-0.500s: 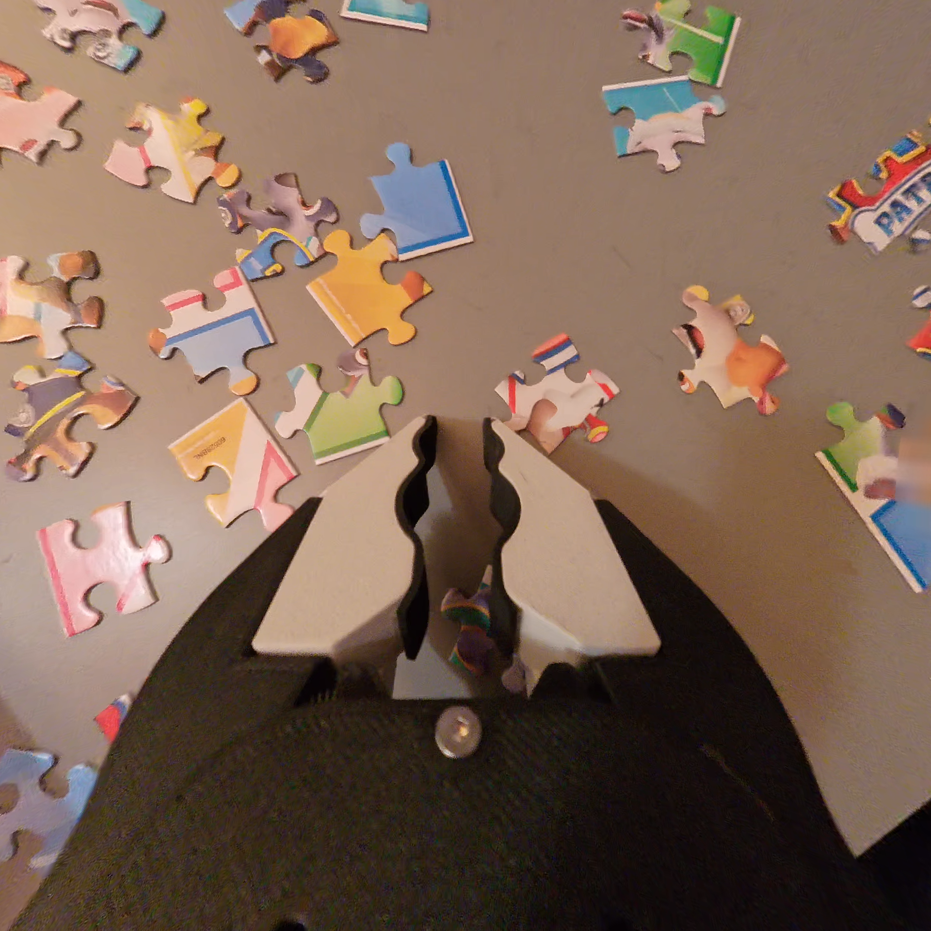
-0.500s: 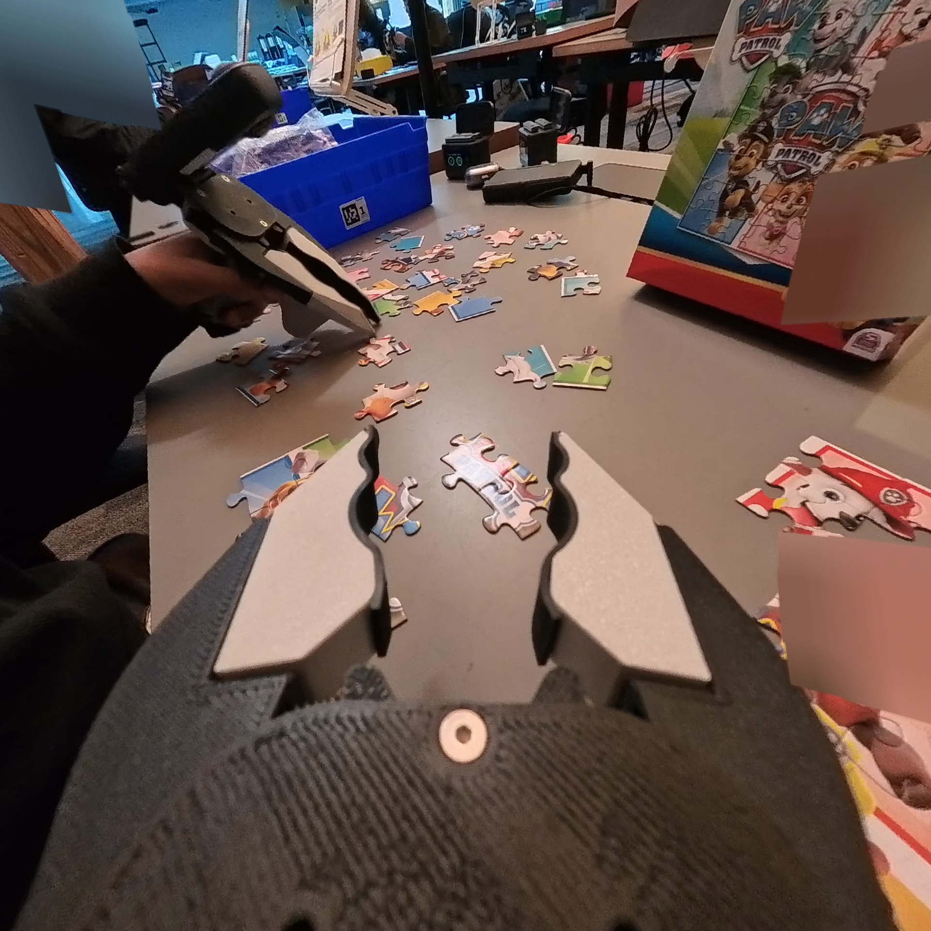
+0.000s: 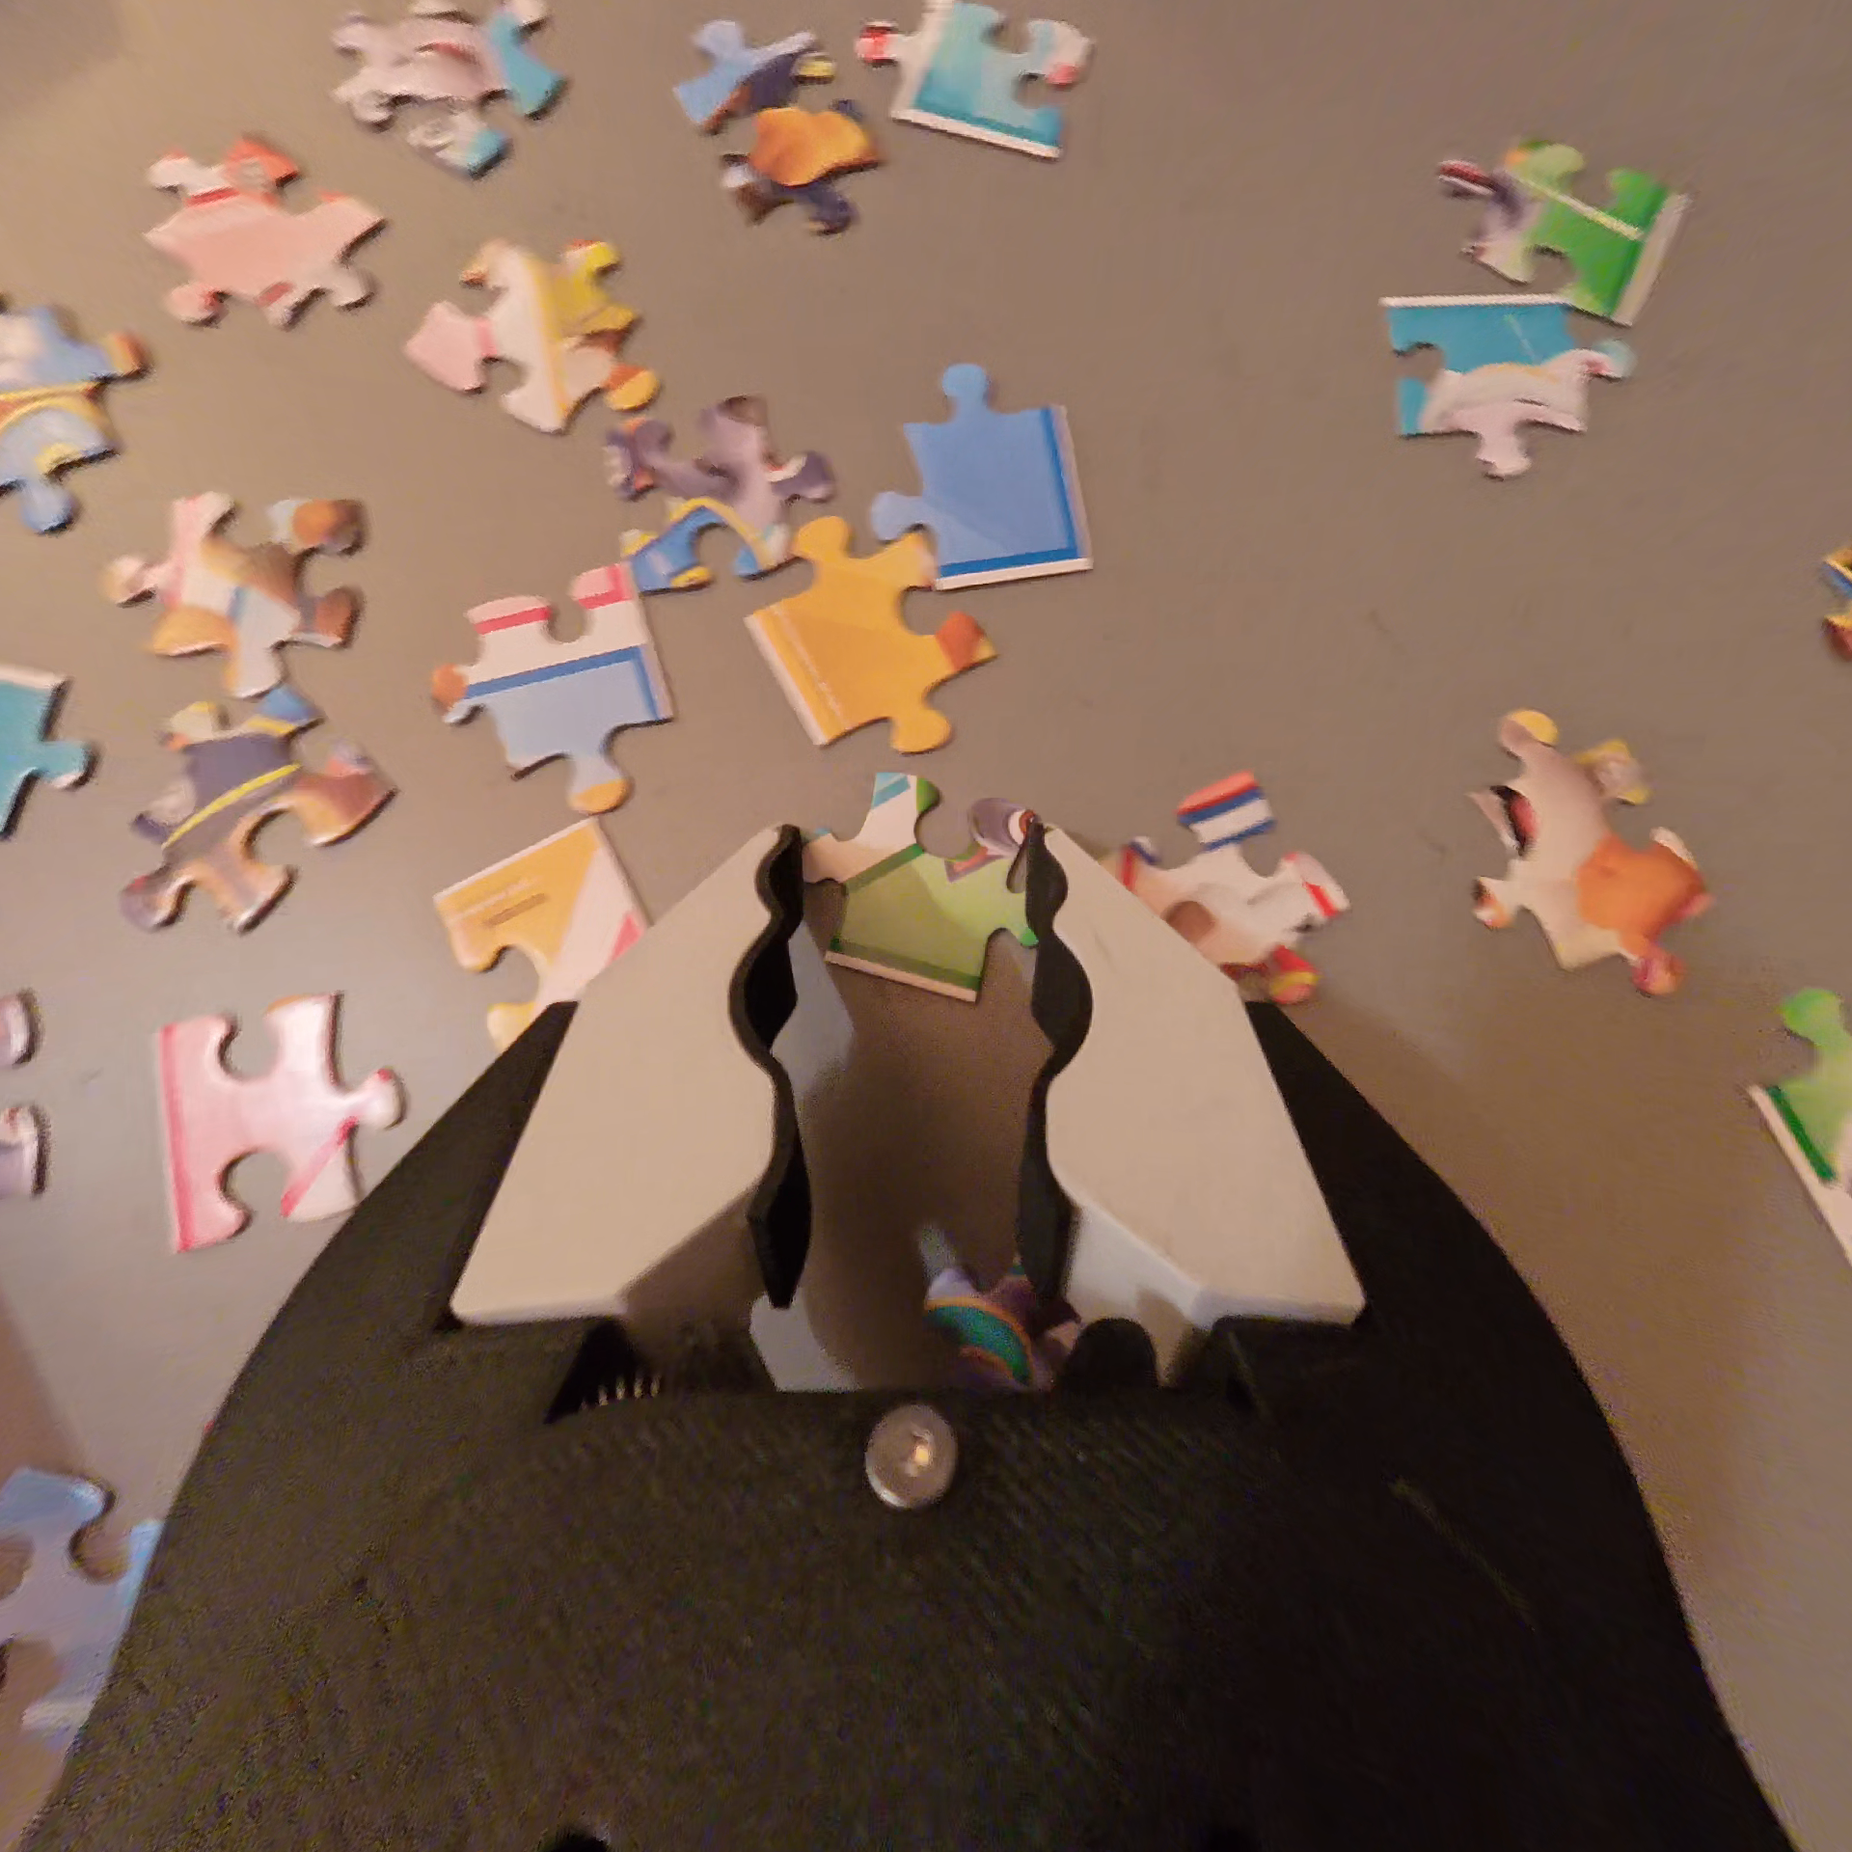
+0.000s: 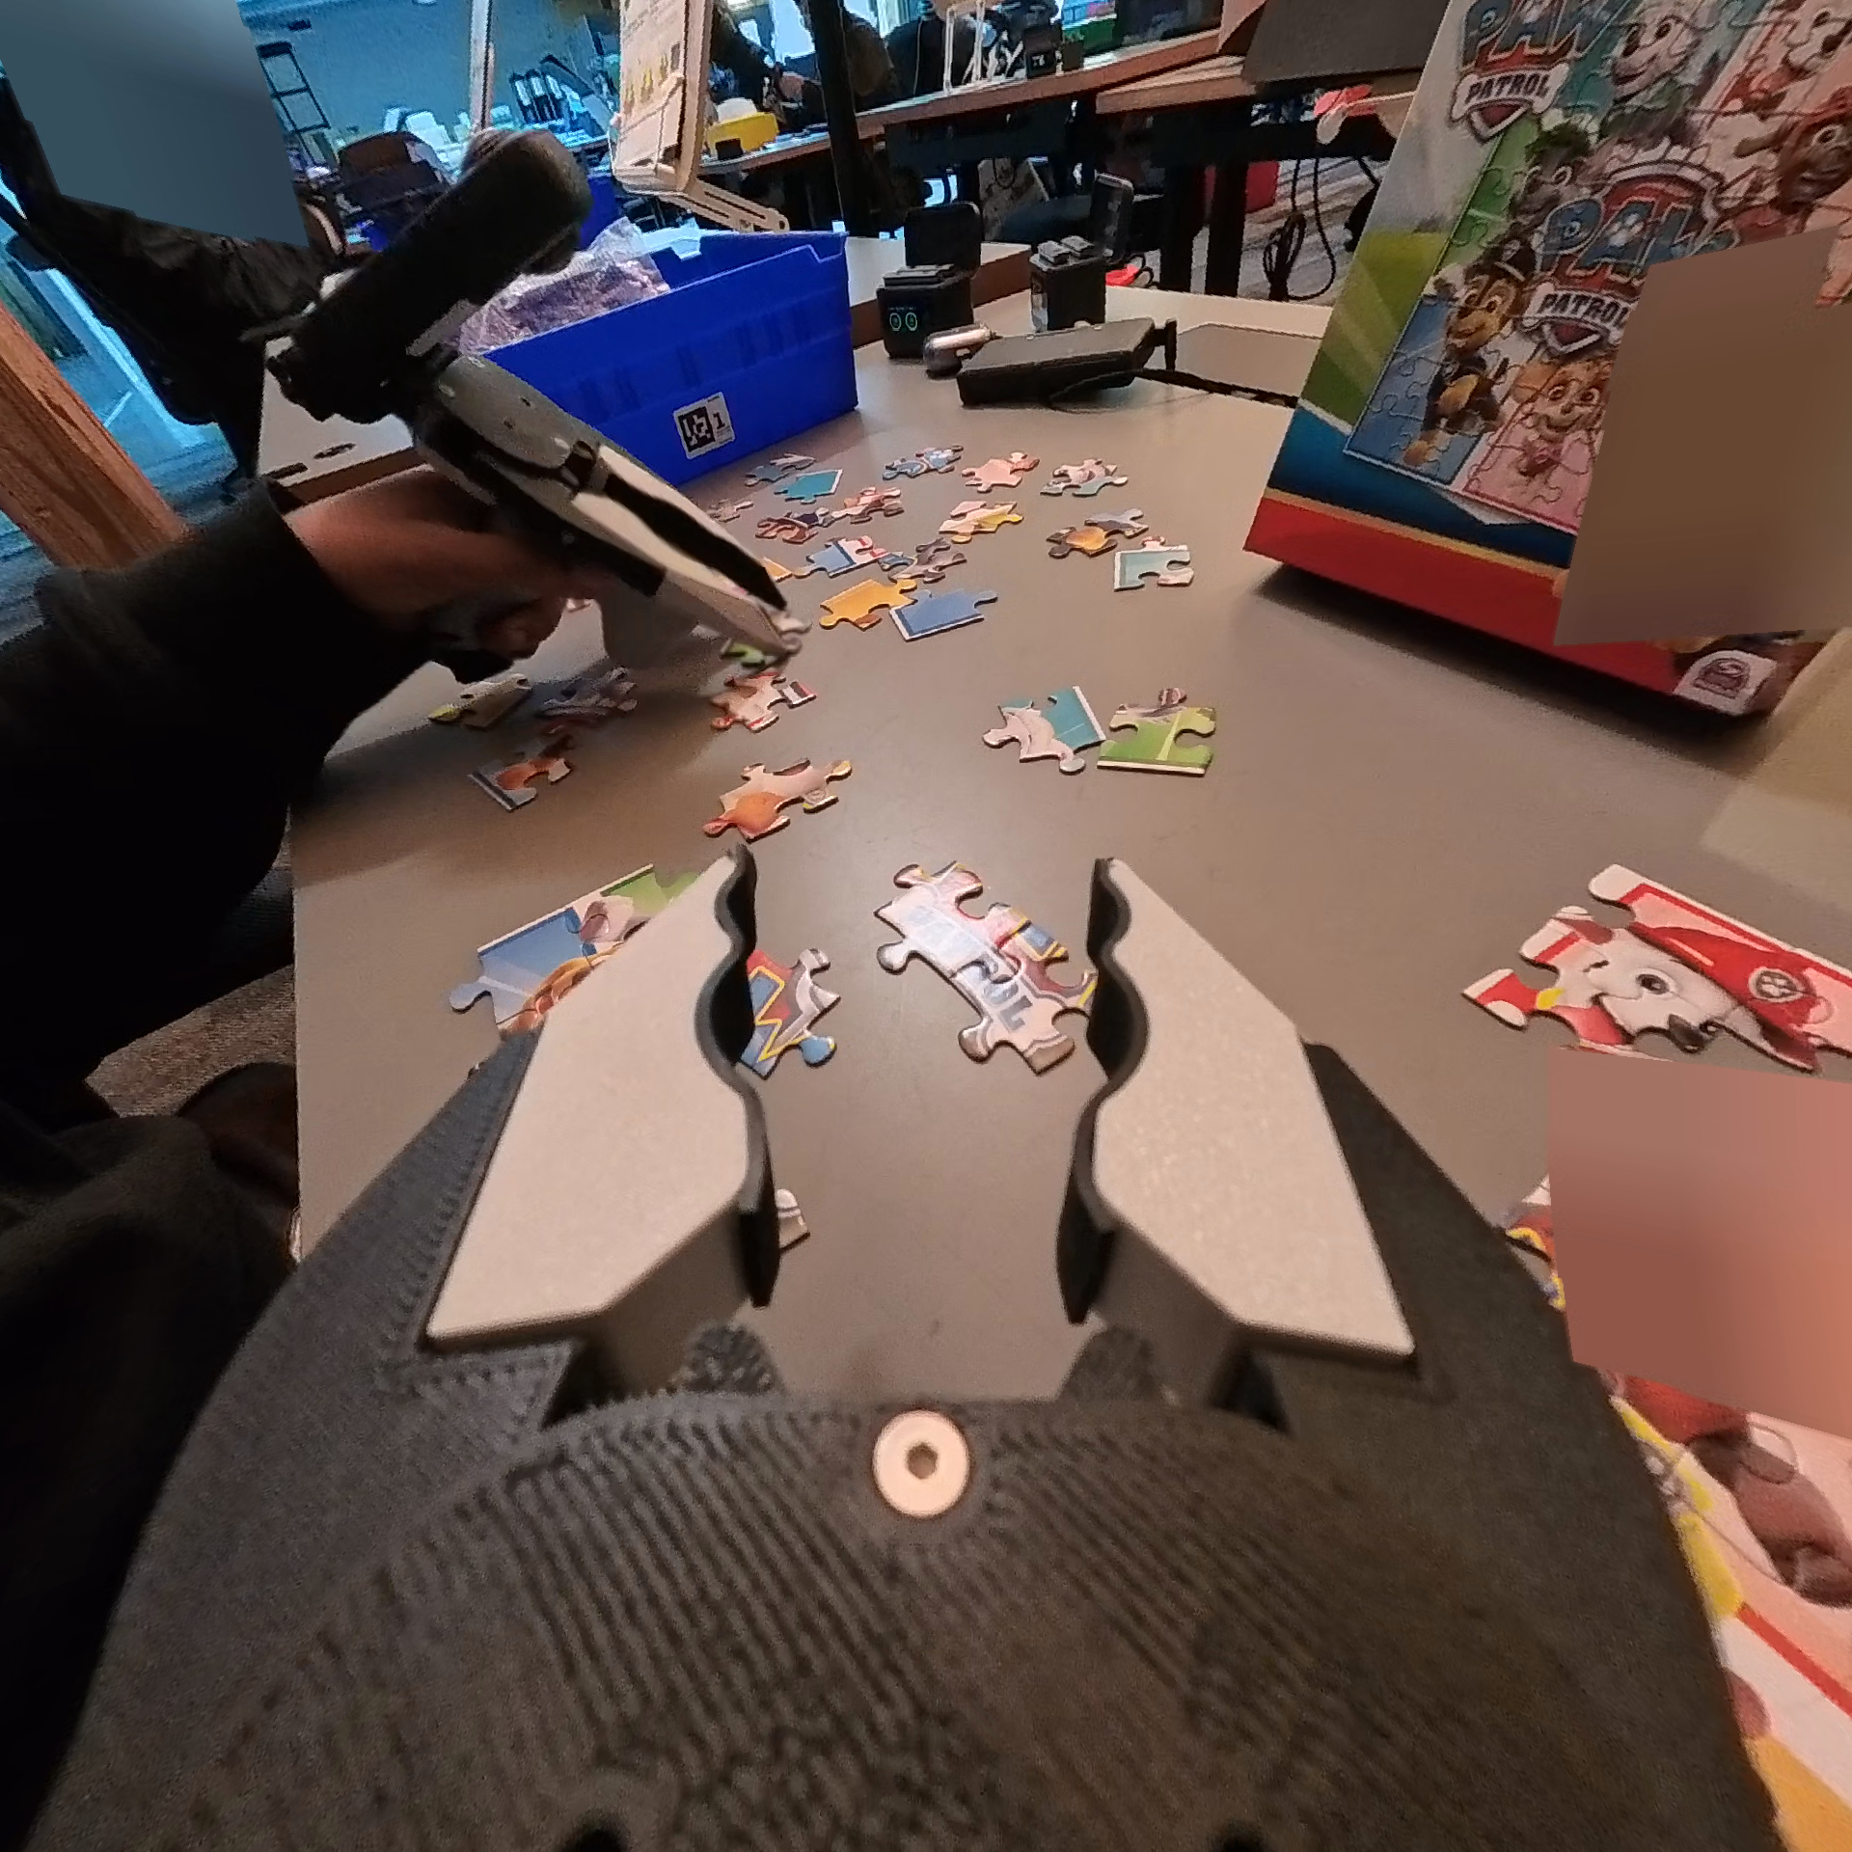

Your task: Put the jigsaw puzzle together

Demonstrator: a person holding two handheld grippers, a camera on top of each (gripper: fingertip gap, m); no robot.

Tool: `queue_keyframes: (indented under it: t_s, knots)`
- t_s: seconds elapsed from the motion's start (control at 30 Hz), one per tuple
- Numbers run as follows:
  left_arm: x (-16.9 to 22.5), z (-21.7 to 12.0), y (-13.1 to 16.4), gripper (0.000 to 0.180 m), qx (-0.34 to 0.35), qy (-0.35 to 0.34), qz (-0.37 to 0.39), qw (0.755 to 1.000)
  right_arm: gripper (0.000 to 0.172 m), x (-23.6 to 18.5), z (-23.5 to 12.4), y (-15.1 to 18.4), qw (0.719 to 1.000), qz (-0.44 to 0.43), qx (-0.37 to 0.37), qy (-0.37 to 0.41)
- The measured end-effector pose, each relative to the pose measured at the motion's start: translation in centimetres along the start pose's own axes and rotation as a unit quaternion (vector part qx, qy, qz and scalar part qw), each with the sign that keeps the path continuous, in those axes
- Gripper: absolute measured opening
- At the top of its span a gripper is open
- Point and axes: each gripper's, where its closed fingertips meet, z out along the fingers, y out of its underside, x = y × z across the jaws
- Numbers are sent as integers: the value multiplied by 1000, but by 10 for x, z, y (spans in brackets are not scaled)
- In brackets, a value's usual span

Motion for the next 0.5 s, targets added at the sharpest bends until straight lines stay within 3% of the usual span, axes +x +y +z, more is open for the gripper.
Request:
queue_keyframes:
  t_s: [0.4,0.5]
  knots:
    - [40,3,-3,41,-12,59,87,994,59,9,-7,-27,994,59,88,-21]
    - [40,0,-9,28,-5,56,101,993,59,9,-2,-24,997,39,70,-9]
